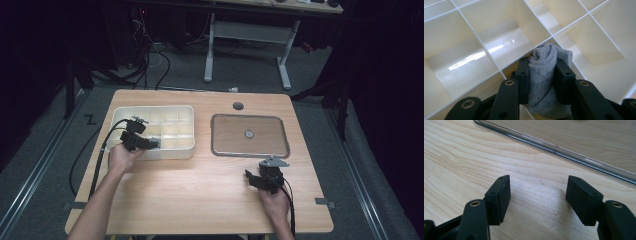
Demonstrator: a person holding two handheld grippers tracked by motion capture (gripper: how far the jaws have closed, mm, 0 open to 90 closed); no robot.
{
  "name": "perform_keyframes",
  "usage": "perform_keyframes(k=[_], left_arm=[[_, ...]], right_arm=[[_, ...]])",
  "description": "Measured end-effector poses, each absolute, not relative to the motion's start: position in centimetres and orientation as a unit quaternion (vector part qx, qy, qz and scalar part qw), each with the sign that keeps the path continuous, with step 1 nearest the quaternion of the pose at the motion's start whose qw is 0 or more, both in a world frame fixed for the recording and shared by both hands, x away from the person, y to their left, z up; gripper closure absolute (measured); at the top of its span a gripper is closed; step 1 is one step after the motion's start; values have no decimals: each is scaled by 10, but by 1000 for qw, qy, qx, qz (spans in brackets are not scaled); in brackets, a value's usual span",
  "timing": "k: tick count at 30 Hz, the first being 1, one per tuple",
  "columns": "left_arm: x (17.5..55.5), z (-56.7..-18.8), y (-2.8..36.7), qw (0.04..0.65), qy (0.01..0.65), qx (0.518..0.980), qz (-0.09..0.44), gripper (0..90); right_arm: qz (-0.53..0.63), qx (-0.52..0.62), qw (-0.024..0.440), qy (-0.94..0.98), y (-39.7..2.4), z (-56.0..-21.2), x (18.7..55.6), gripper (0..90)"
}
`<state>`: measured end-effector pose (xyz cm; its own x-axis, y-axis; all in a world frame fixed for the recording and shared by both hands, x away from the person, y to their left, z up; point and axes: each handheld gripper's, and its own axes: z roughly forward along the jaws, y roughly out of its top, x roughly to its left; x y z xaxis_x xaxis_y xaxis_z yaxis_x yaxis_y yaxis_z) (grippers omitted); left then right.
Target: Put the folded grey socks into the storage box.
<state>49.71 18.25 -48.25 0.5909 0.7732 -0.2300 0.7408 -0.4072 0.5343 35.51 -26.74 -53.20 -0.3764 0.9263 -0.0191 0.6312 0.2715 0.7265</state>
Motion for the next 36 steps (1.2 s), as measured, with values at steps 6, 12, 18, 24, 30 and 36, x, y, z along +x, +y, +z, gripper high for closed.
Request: perform_keyframes(k=[6, 12, 18, 24, 30, 36], left_arm=[[494, -478, 184, 309, 449, 838, 33, 633], [493, -472, 187, 329, 452, 828, 40, 602], [487, -463, 189, 343, 447, 823, 62, 608], [480, -456, 189, 346, 442, 824, 77, 704], [481, -460, 184, 320, 442, 832, 96, 772], [485, -473, 182, 301, 454, 833, 92, 821]], right_arm=[[323, 510, 228, 764, -267, -532, 355, 369], [323, 509, 228, 764, -267, -532, 355, 369], [323, 510, 228, 764, -267, -532, 355, 369], [323, 510, 228, 764, -267, -532, 355, 369], [323, 509, 228, 764, -267, -532, 355, 369], [323, 509, 228, 765, -267, -532, 355, 369]])
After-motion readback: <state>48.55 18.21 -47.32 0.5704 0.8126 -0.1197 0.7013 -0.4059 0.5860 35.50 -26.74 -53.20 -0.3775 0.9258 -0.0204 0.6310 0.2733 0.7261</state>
